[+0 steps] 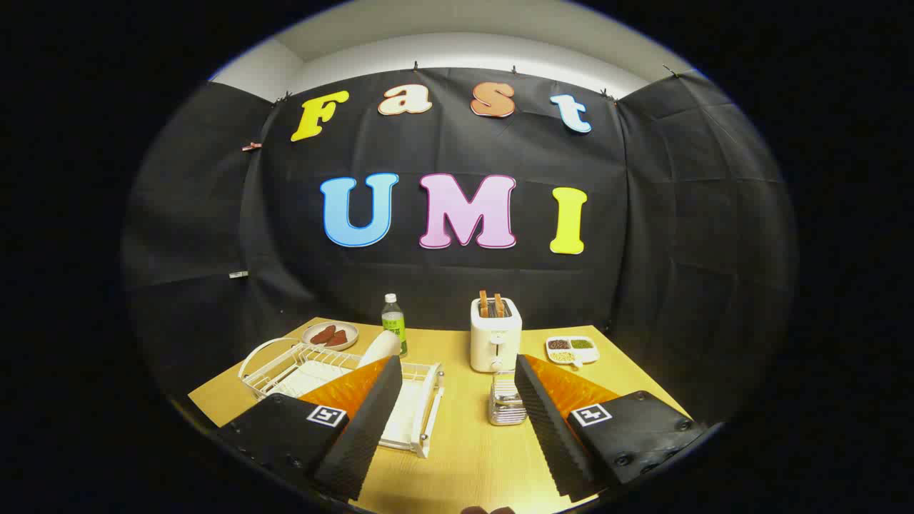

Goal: Take the plate from the dish rack, then take the spoon from the basket and place it into the plate.

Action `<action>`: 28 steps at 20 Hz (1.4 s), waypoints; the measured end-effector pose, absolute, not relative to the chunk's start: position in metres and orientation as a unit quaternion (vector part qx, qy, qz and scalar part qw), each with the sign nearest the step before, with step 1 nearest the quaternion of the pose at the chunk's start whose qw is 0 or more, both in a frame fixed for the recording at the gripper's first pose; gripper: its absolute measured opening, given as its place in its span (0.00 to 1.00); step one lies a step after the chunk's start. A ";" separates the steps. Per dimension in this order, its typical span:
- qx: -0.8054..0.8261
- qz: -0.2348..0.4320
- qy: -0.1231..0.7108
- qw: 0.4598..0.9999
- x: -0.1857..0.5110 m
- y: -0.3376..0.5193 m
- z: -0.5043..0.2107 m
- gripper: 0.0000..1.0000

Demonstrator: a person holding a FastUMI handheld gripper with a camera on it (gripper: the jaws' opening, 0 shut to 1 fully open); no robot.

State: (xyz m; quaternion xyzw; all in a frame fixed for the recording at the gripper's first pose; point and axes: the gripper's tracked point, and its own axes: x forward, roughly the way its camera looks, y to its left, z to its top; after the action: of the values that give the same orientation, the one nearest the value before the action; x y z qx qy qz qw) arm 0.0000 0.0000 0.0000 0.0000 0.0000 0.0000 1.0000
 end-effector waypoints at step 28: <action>-0.005 0.019 0.055 0.998 0.046 0.018 -0.016 0.98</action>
State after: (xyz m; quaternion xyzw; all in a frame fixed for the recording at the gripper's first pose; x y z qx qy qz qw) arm 0.0456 0.0184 -0.0162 -0.0055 0.0547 0.0190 0.9983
